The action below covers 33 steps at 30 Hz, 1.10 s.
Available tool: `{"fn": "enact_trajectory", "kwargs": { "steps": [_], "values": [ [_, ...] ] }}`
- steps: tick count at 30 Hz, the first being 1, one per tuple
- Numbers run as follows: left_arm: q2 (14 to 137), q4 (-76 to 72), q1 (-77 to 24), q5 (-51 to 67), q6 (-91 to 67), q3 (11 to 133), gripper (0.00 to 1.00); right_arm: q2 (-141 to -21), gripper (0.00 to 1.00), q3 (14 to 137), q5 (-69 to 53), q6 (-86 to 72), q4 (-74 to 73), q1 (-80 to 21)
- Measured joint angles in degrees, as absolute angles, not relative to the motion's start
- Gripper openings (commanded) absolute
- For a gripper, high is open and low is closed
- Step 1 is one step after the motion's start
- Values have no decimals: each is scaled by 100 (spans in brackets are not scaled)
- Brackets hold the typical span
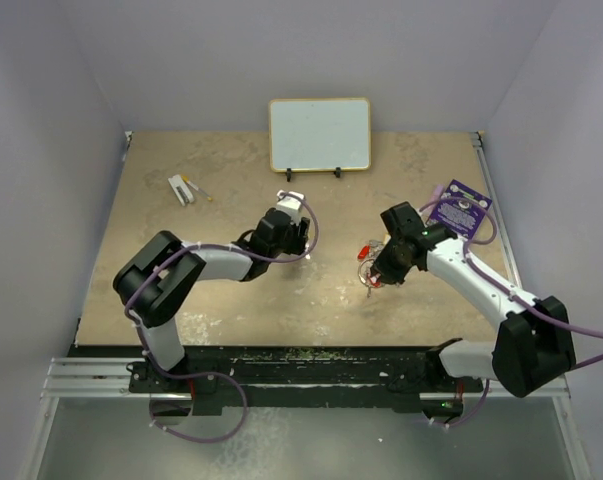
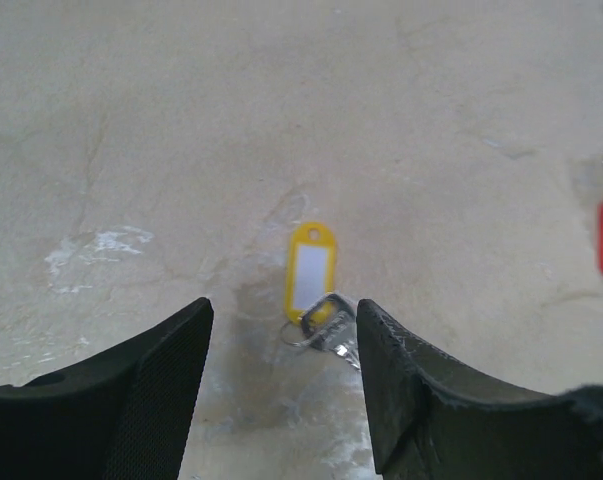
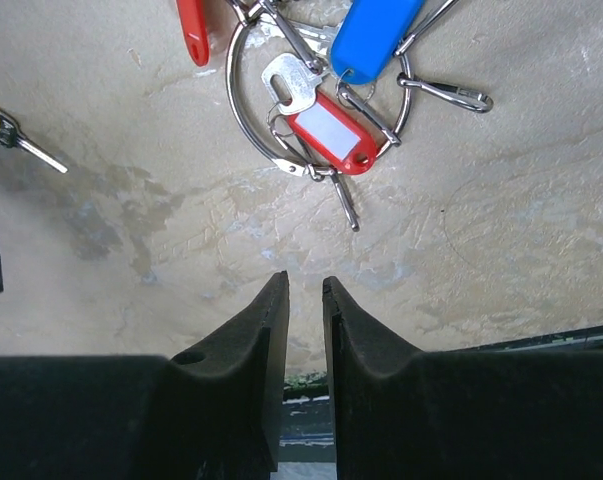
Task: Put the keys on the keyring
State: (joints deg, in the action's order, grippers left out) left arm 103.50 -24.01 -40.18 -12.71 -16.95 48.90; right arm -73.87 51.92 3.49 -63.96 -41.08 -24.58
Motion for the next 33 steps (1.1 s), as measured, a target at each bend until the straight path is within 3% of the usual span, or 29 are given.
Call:
{"fn": "enact_trajectory", "kwargs": {
  "steps": [2, 4, 5, 11, 20, 26, 33],
  "values": [
    [10226, -2687, -4021, -998, -1695, 4724, 74, -7387, 24, 5129, 349, -6396, -4062, -2458],
    [10154, -3055, -4027, -720, -1671, 4523, 90, -7382, 24, 5065, 351, -6396, -4036, -2458],
    [10149, -3282, -4036, -593, -1658, 4407, 92, -7369, 24, 5026, 351, -6396, -4021, -2458],
    [10245, -4281, -4104, -419, -1413, 3929, 93, -7203, 23, 4921, 351, -6388, -4003, -2458],
    [10628, -4661, -4145, -1385, -1090, 3964, 93, -7240, 22, 4923, 351, -6292, -3972, -2458],
    [10728, -4670, -4145, -1671, -1015, 3951, 90, -7487, 21, 4925, 346, -6211, -3922, -2458],
    [10772, -4668, -4145, -1675, -985, 3944, 63, -7564, 20, 4943, 349, -6145, -3907, -2458]
  ]
}}
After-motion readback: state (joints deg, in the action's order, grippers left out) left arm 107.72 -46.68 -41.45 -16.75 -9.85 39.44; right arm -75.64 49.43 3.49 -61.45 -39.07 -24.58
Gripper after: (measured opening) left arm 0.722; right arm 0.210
